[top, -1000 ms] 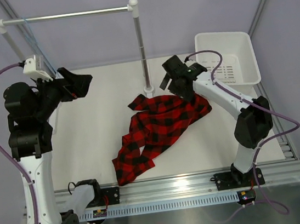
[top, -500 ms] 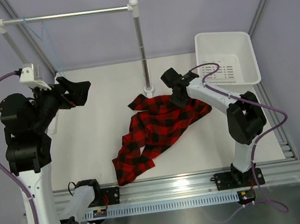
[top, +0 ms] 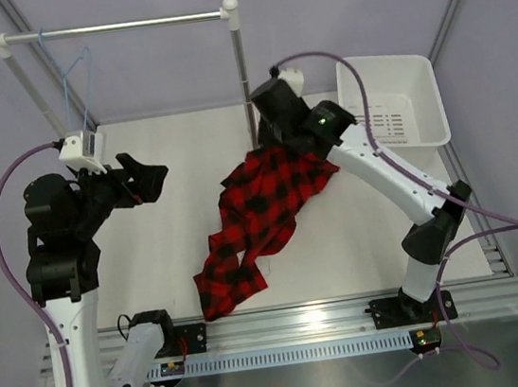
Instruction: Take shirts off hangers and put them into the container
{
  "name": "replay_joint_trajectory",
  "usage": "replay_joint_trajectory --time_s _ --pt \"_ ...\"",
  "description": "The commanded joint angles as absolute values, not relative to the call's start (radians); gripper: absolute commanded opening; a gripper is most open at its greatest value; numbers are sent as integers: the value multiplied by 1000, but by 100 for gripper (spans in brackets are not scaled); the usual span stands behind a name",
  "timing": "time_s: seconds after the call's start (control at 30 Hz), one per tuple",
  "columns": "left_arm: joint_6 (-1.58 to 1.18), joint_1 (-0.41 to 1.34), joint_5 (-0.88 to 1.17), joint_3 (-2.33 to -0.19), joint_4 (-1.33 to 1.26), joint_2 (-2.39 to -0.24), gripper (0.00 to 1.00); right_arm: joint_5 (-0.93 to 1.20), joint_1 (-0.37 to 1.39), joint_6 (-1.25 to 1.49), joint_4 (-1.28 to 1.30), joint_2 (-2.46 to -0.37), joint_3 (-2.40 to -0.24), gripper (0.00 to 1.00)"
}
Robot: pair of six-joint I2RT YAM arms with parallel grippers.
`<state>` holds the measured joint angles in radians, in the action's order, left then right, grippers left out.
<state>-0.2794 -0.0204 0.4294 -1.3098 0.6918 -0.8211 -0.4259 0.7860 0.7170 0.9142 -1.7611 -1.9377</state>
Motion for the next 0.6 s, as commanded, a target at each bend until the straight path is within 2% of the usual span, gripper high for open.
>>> replay_joint_trajectory --time_s 0.0,0.03,0.07,0.13,0.17,0.2,0.23,0.27,0.3,0.33,0.47,0.53,0.57 --pt "-319 -15 498 -1255 657 -778 98 -451 775 387 929 -1681 -2358 0" --pt "-328 -15 517 -1243 641 -770 98 -437 767 276 949 -1715 -2630 0" --pt "-336 -15 552 -1224 638 -762 98 -416 755 220 965 -1788 -2778 0" --pt "-344 -15 564 -1213 647 -735 98 -361 715 58 915 -1795 -2948 0" --pt "-342 -15 572 -1207 652 -729 98 -356 712 11 857 -1695 -2881 0" --pt "-341 -15 571 -1207 656 -720 97 -354 713 -48 660 -1618 -2771 0" --pt "-339 -15 568 -1206 667 -709 97 -316 712 -139 529 -1527 -2489 0" --pt "-339 -14 578 -1206 669 -707 96 -292 713 -179 411 -1382 -2361 0" --pt "-344 -15 589 -1209 672 -709 95 -285 712 -217 224 -1334 -2276 0" --pt "-351 -15 622 -1209 670 -710 93 -304 712 -271 153 -1297 -2175 0" --pt "-435 -15 748 -1161 582 -677 89 -281 712 -434 -59 -1269 -2158 0" --pt "-462 -15 811 -1117 500 -657 81 -276 712 -559 -115 -1291 -2190 0" --pt "-485 -15 818 -1103 482 -635 80 -270 712 -593 -162 -1320 -2206 0"
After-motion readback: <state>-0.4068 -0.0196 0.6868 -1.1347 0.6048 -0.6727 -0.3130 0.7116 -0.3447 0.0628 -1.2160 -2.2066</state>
